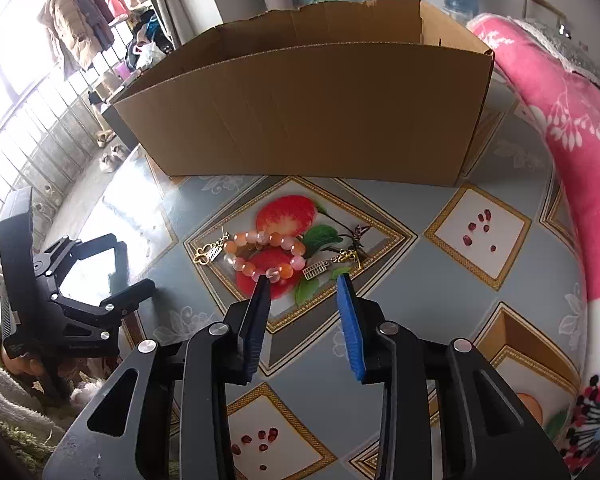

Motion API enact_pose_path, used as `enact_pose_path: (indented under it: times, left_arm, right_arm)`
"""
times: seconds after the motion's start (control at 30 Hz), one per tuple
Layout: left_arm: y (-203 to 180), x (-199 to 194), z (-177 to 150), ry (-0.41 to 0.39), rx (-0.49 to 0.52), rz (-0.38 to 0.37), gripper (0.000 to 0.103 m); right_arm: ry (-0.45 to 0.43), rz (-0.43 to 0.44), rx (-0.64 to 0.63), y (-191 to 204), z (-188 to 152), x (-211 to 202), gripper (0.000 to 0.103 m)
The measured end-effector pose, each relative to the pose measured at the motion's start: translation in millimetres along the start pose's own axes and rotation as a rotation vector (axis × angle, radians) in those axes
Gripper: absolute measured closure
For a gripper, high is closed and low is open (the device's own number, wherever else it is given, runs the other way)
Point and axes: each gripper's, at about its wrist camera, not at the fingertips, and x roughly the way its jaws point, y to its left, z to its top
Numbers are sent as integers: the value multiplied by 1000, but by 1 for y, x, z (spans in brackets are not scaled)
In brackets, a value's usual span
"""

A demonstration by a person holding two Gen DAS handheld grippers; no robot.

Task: Organize jewelry
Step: 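Move both tools back over the table toward the remaining jewelry, then close the left tool on the gold chain pendant while the right tool reaches for the silver charm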

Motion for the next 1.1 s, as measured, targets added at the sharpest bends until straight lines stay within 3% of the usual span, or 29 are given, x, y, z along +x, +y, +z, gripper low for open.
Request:
enact_pose_path:
  times: [0.23, 0.7, 0.77, 1.0, 1.03, 1.1]
  left_arm:
    - [-1, -1, -2, -12, 9, -6, 4]
    - [0, -1, -2, -23, 14, -11, 4]
    - [0, 0, -2, -23, 15, -11, 4]
    - [0, 0, -1, -25, 10, -9, 4]
    - [0, 0, -1, -26, 10, -8, 4]
    - [0, 0, 0, -23, 8, -7, 4]
  right_arm:
    - [35, -54, -16, 1, 1, 12, 84]
    - [35, -150, -98, 16, 14, 31, 85]
    - [41, -159, -106, 16, 12, 30, 92]
    - [61, -160, -100, 15, -6, 17, 93]
    - [65, -158, -95, 14, -8, 14, 100]
    - [72, -148, -76, 9, -15, 8, 100]
